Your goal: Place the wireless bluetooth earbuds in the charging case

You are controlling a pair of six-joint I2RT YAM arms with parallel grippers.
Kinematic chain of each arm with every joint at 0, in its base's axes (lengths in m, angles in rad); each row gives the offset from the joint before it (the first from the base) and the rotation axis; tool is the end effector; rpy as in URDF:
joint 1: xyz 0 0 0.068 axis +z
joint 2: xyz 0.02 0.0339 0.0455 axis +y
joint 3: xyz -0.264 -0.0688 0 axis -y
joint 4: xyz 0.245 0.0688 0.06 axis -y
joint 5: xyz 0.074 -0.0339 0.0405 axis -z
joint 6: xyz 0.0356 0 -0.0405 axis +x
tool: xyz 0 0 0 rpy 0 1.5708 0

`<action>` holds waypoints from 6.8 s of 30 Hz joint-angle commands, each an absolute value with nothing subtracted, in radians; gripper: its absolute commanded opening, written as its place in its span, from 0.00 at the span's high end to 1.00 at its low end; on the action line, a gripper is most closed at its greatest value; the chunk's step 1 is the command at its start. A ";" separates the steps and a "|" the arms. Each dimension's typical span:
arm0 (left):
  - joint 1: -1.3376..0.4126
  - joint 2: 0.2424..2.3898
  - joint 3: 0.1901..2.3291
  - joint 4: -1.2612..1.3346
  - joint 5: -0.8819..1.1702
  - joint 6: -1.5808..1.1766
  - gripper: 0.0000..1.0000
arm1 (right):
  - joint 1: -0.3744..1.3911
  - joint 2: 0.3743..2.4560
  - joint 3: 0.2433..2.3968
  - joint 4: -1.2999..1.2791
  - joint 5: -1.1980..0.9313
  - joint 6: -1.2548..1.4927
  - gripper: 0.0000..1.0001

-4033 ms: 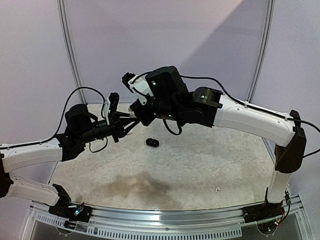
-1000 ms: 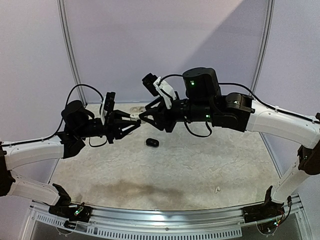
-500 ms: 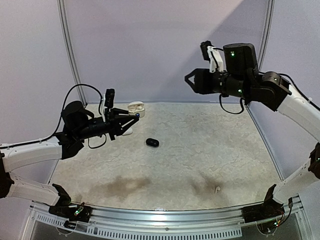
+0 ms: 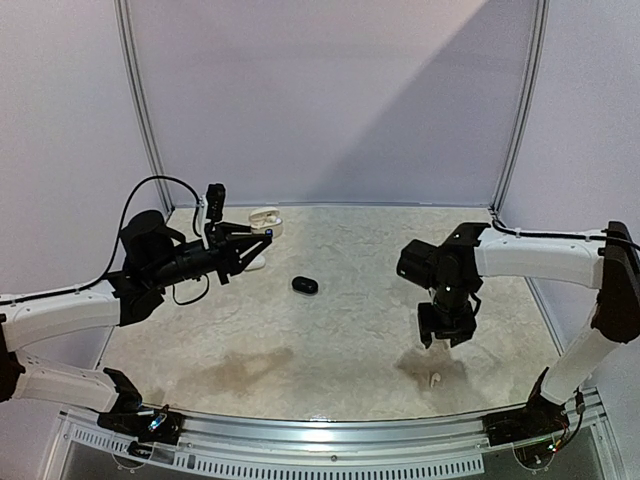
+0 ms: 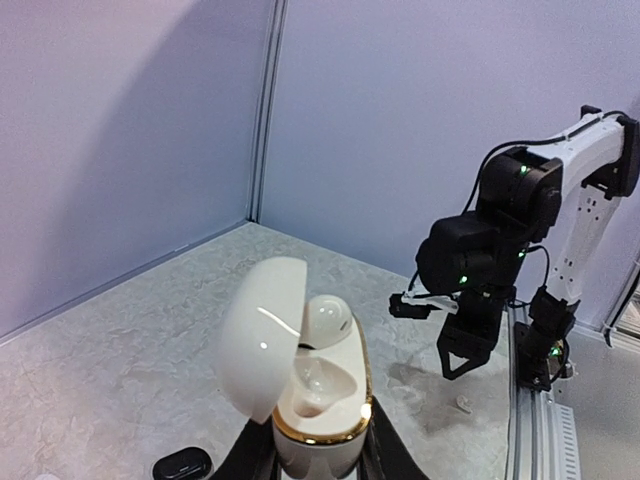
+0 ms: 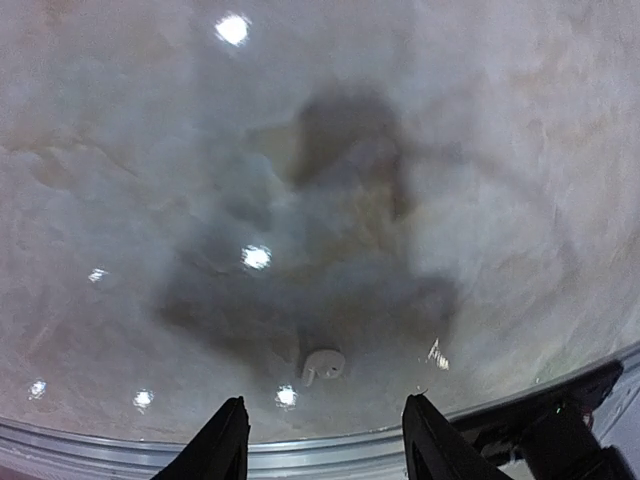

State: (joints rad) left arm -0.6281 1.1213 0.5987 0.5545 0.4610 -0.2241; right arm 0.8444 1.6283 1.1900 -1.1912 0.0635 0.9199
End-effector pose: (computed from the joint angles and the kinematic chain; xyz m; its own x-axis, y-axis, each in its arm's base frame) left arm 0.1957 -0.1617 0.2844 -0.1717 -0.1213 -0.9777 0.8696 0.4477 -0.2083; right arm 0.1850 0.2049 0.2181 -0.9972 0.0729 -0.0148 0.0739 0.9936 -0.0851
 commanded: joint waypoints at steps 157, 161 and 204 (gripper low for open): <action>-0.652 1.138 0.624 0.703 0.371 -0.111 1.00 | 1.149 1.872 1.685 -0.069 0.213 0.058 0.80; -0.652 1.139 0.624 0.698 0.374 -0.110 1.00 | 1.147 1.872 1.693 -0.080 0.221 0.056 0.79; -0.653 1.132 0.627 0.663 0.433 -0.243 1.00 | 1.129 1.902 1.814 -0.221 0.228 0.050 0.82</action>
